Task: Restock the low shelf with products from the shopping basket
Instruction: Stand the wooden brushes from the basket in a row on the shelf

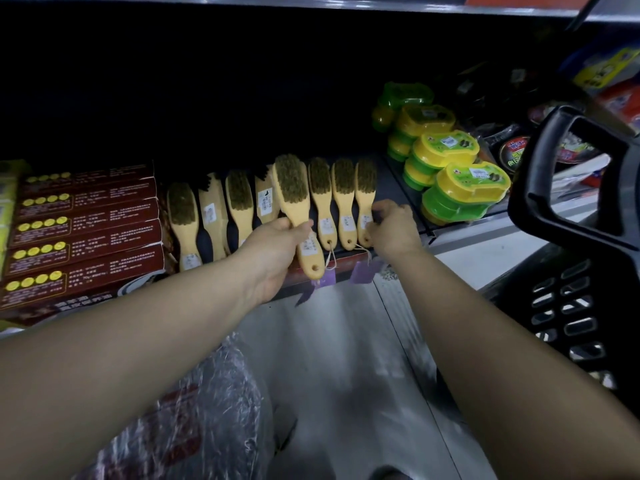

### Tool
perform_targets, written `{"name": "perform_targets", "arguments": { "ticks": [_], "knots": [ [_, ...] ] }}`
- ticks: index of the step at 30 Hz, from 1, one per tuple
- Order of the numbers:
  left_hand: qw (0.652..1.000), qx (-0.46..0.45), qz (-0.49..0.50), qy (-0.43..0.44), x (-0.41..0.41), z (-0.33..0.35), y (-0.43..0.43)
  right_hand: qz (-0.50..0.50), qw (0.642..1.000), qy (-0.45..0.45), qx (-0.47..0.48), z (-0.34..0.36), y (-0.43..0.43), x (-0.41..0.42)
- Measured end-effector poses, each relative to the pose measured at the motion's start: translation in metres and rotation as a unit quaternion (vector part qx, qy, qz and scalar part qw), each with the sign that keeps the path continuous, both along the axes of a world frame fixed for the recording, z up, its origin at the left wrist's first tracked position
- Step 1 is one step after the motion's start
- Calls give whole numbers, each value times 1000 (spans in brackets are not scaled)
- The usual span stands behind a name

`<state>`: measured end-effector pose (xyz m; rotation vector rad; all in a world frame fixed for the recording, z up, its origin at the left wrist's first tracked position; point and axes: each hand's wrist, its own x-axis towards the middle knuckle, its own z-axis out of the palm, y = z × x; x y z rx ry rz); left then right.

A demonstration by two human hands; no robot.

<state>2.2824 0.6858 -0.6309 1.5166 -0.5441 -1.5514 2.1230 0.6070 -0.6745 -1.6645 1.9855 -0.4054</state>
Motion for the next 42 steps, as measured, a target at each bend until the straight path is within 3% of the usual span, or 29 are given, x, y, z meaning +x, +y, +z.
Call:
{"name": "perform_targets", "arguments": {
  "ticks": [2,4,7,10,13,15,18,21,34,38,42],
  "knots": [
    [1000,-11,-4,-8,3,-3,1,8,997,12,-74,8,6,7],
    [1000,-15,6,-10,7,-5,1,35,991,-55,-117,20,13,18],
    [999,-35,28,3,12,-5,-1,111,959,-259,37,40,26,36],
    [998,-50,28,18,15,-2,-3,198,900,-348,175,43,35,41],
    [999,-45,9,13,15,-1,-5,179,894,-381,151,38,33,39],
    [999,-36,-13,-12,14,-1,-5,95,909,-396,85,35,27,31],
    [998,-34,-47,-34,15,-3,-2,-74,939,-336,-27,29,13,10],
    [997,-29,-65,-41,18,-4,0,-143,964,-204,-89,18,3,-13],
    [994,-30,-91,-46,19,-2,4,-54,998,11,-27,2,8,-14],
    [987,-56,-122,-89,10,4,6,-96,993,25,-64,29,15,1],
    [969,-154,-153,-116,-19,30,8,-134,977,-107,-127,85,29,33]
  ]
}}
